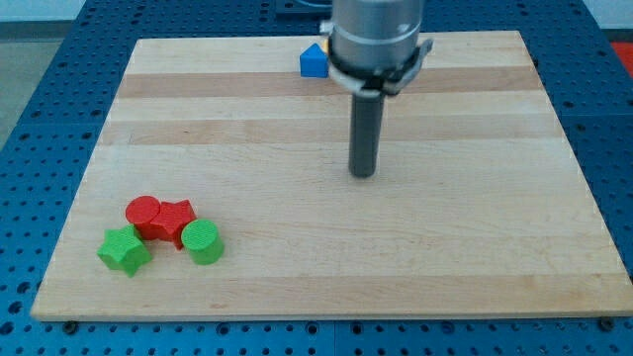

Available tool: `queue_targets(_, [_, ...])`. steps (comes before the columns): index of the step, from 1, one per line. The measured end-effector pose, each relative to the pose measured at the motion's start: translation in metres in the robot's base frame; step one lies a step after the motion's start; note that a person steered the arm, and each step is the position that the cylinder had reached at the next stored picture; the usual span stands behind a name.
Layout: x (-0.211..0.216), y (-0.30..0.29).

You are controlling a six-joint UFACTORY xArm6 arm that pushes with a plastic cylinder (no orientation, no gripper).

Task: Separate the red star from the blocks

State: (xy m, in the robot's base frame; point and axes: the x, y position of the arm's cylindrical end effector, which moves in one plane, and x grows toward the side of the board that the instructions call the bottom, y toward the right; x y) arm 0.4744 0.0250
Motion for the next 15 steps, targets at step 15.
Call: queue_targets(15, [0.003,-0.165])
